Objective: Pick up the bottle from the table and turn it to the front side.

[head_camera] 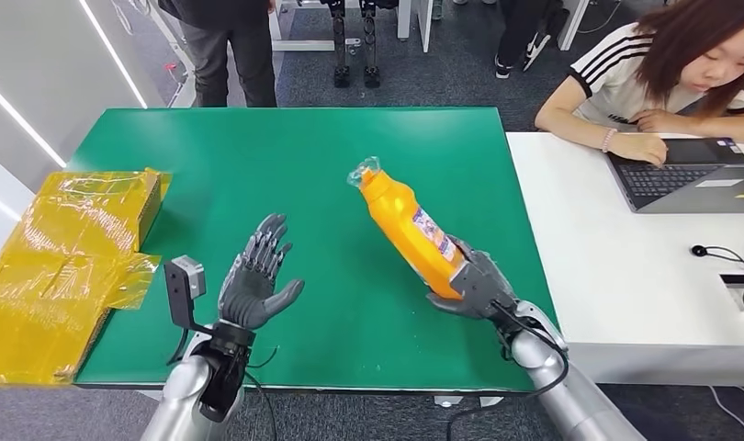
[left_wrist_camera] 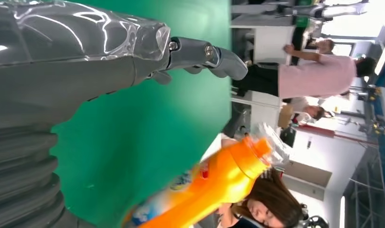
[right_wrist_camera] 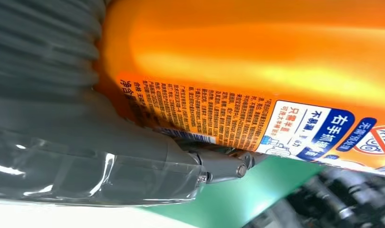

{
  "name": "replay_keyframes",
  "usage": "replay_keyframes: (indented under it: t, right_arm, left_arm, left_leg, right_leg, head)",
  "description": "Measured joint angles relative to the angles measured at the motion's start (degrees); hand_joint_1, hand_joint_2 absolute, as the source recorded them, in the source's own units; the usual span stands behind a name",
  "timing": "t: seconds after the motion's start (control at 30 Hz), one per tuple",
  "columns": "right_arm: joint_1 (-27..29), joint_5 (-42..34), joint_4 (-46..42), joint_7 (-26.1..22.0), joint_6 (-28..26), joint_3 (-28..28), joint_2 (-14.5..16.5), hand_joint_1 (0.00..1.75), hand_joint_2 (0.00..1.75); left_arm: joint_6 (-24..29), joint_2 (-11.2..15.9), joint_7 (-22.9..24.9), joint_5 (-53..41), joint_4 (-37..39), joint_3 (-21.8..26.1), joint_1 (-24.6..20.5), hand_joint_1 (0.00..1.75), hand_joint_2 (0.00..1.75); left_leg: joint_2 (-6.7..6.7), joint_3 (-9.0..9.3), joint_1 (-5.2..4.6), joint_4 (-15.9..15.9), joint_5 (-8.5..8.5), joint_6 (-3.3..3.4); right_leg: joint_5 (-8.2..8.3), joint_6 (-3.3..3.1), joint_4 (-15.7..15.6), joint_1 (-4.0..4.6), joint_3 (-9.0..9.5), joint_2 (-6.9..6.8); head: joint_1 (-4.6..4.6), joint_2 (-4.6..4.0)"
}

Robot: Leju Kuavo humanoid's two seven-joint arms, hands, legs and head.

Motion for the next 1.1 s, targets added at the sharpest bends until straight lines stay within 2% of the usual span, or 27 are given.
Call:
replay_keyframes:
  t: [0.13, 0.37, 0.57, 0.7, 0.87, 1.1]
  right_arm:
    - [-1.6, -0.5, 0.9, -0.5, 0.9, -0.2, 4.1, 1.75, 1.75]
    - [-3.2, -1.0, 2.4, -2.8, 1.5, -0.8, 7.1, 1.75, 1.75]
    - [-5.8, -1.5, 3.2, -3.9, 1.3, -0.1, 13.5, 1.75, 1.75]
    - [-6.9, -1.3, 3.3, -3.5, 0.7, 0.5, 16.3, 1.75, 1.75]
    - [-8.2, -1.0, 4.7, -3.5, -0.2, 1.2, 18.4, 1.75, 1.75]
    - [-9.1, -1.0, 6.7, -2.2, 0.0, 1.5, 19.0, 1.75, 1.75]
  left_arm:
    - [0.0, -0.1, 1.5, 0.0, 0.0, 0.0, -4.2, 0.00, 1.75]
    - [-0.2, -0.3, 2.0, 0.4, 0.0, 0.0, -6.3, 0.00, 1.75]
    - [-1.4, -2.2, 5.4, 2.2, 0.1, -0.7, -12.1, 0.00, 1.75]
    - [-1.5, -3.1, 5.9, 3.5, 0.2, -0.8, -14.8, 0.00, 1.75]
    - [-1.9, -3.2, 7.2, 4.6, 0.3, -0.7, -16.3, 0.00, 1.75]
    - [-5.0, -3.4, 8.1, 6.2, 4.5, -0.6, -19.6, 0.00, 1.75]
  left_leg:
    - [-0.04, -0.03, 0.00, 0.0, 0.12, -0.05]
    - [-0.03, -0.18, -0.01, 0.0, 0.14, -0.05]
    - [-0.04, -0.21, 0.01, 0.0, 0.19, -0.10]
    - [-0.03, -0.21, 0.01, 0.0, 0.21, -0.12]
    - [-0.03, -0.23, 0.00, 0.0, 0.21, -0.12]
    - [-0.07, -0.25, 0.00, 0.0, 0.21, -0.12]
  right_leg:
    - [0.05, -0.07, 0.0, 0.00, -0.06, -0.06]
    - [0.09, -0.04, 0.0, -0.01, -0.17, -0.03]
    - [0.10, -0.04, 0.1, 0.00, -0.23, -0.04]
    - [0.10, -0.05, 0.1, 0.00, -0.25, -0.01]
    - [0.10, -0.05, 0.1, 0.00, -0.26, -0.02]
    - [0.12, -0.05, 0.1, -0.01, -0.27, -0.04]
  head:
    - [-0.02, 0.00]
    - [0.01, 0.00]
    - [-0.01, 0.00]
    - [-0.01, 0.00]
    - [0.00, 0.00]
    - [-0.01, 0.00]
